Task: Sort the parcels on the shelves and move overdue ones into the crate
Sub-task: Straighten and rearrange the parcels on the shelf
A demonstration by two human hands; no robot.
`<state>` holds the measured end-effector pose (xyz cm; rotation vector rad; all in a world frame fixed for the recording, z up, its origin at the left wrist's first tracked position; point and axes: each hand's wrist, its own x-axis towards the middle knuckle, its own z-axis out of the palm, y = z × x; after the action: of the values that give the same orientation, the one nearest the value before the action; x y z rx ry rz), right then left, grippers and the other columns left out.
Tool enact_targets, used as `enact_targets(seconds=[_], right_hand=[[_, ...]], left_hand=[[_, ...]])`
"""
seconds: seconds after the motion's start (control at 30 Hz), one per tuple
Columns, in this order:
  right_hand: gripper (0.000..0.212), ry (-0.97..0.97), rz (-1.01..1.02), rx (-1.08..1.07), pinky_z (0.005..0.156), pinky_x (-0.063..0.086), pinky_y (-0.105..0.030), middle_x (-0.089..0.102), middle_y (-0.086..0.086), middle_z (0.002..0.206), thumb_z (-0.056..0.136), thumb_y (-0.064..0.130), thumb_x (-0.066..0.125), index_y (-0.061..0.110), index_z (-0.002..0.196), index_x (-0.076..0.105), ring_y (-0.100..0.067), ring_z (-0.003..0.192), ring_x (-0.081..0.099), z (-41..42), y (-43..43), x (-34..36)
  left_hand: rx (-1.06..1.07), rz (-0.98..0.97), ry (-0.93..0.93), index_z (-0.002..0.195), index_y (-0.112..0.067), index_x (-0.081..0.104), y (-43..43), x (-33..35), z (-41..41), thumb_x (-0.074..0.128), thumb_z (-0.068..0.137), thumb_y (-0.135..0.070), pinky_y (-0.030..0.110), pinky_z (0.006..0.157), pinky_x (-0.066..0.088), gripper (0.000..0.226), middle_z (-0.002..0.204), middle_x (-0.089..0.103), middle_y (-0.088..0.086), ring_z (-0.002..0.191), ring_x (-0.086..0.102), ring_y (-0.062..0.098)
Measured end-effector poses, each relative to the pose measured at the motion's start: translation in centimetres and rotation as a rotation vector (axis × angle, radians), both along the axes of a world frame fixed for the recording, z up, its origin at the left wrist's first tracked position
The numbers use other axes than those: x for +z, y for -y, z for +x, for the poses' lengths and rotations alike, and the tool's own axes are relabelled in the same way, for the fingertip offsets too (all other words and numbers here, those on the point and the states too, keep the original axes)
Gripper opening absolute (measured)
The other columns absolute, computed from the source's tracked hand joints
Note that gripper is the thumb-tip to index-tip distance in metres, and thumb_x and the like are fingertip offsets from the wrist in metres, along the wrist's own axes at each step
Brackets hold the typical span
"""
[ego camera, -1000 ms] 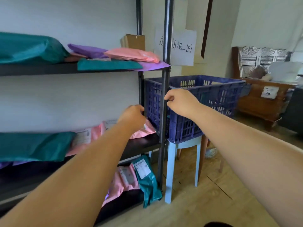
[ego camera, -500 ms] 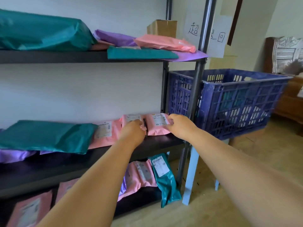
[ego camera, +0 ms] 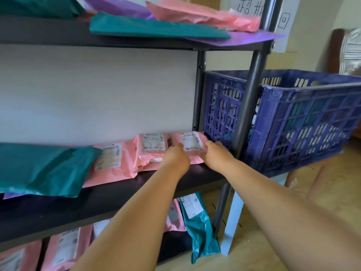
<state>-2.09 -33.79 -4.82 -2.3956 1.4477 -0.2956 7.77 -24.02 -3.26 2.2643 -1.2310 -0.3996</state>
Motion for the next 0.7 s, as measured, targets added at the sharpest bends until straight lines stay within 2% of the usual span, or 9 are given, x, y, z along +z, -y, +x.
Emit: enact_targets(seconds=[0.13,0.23,0.33,0.4,0.47,0.53,0.6,0.7], right_hand=[[0.066,0.000,0.041,-0.055,0.105,0.040,-0.048,0.035,-0.018,0.144,0.097,0.028,0.053,0.027,0.154,0.018,-0.038,0.129,0.042,1.3,1.9,-0.6],[0.072,-0.050,0.102,-0.137,0.112,0.033,-0.051,0.025,-0.020,0.154,0.099,0.030,0.052,0.025,0.156,0.009,-0.041,0.138,0.032,2.4,2.6,-1.1],[0.074,-0.072,0.160,-0.165,0.104,0.043,-0.048,0.038,-0.018,0.148,0.097,0.034,0.050,0.027,0.157,0.006,-0.039,0.127,0.046,3.1,2.9,-1.6],[0.065,-0.044,0.177,-0.138,0.086,0.049,-0.038,0.053,-0.016,0.129,0.098,0.030,0.046,0.022,0.155,0.016,-0.033,0.109,0.056,3.0,2.8,-1.9],[0.057,0.015,0.181,-0.118,0.072,0.044,-0.033,0.057,-0.013,0.116,0.096,0.025,0.046,0.019,0.150,0.027,-0.029,0.099,0.058,2.7,2.5,-2.0],[0.058,0.082,0.176,-0.102,0.072,0.045,-0.033,0.058,-0.013,0.117,0.093,0.021,0.049,0.020,0.148,0.031,-0.030,0.101,0.059,2.5,2.2,-1.9],[0.062,0.137,0.184,-0.092,0.074,0.047,-0.033,0.060,-0.012,0.117,0.091,0.022,0.054,0.020,0.147,0.029,-0.029,0.101,0.060,2.4,1.7,-1.7],[0.071,0.220,0.181,-0.078,0.075,0.049,-0.035,0.062,-0.009,0.113,0.090,0.020,0.057,0.022,0.149,0.019,-0.028,0.096,0.061,2.0,0.6,-1.1]], left_hand=[[0.023,0.004,-0.025,0.139,-0.007,0.045,1.8,-0.8,-0.1,0.040,0.099,-0.011,0.039,0.099,0.044,0.041,0.136,0.054,0.015,0.123,0.053,0.033],[0.021,0.138,0.087,0.135,-0.005,0.049,2.3,-1.5,-0.2,0.041,0.099,-0.011,0.040,0.094,0.044,0.037,0.134,0.053,0.014,0.123,0.052,0.033],[0.030,0.278,0.145,0.140,-0.005,0.044,2.5,-1.9,-0.2,0.043,0.097,-0.006,0.045,0.096,0.044,0.043,0.141,0.047,0.015,0.129,0.046,0.034],[0.032,0.307,0.129,0.141,-0.006,0.043,2.4,-2.0,-0.3,0.042,0.098,-0.007,0.048,0.101,0.041,0.043,0.142,0.046,0.015,0.131,0.043,0.035],[0.057,0.278,0.067,0.140,-0.008,0.045,2.1,-2.0,-0.2,0.042,0.099,-0.010,0.049,0.106,0.040,0.042,0.140,0.047,0.014,0.130,0.043,0.034],[0.063,0.232,0.023,0.139,-0.010,0.047,1.8,-2.0,-0.3,0.042,0.099,-0.009,0.048,0.106,0.041,0.041,0.139,0.049,0.013,0.129,0.045,0.032],[0.056,0.151,-0.045,0.140,-0.013,0.050,1.5,-2.1,-0.4,0.041,0.098,-0.006,0.043,0.105,0.042,0.043,0.139,0.050,0.013,0.128,0.046,0.032],[0.066,-0.043,-0.306,0.145,-0.014,0.045,0.2,-1.8,-0.9,0.040,0.098,-0.005,0.028,0.094,0.041,0.048,0.144,0.048,0.012,0.127,0.048,0.030]])
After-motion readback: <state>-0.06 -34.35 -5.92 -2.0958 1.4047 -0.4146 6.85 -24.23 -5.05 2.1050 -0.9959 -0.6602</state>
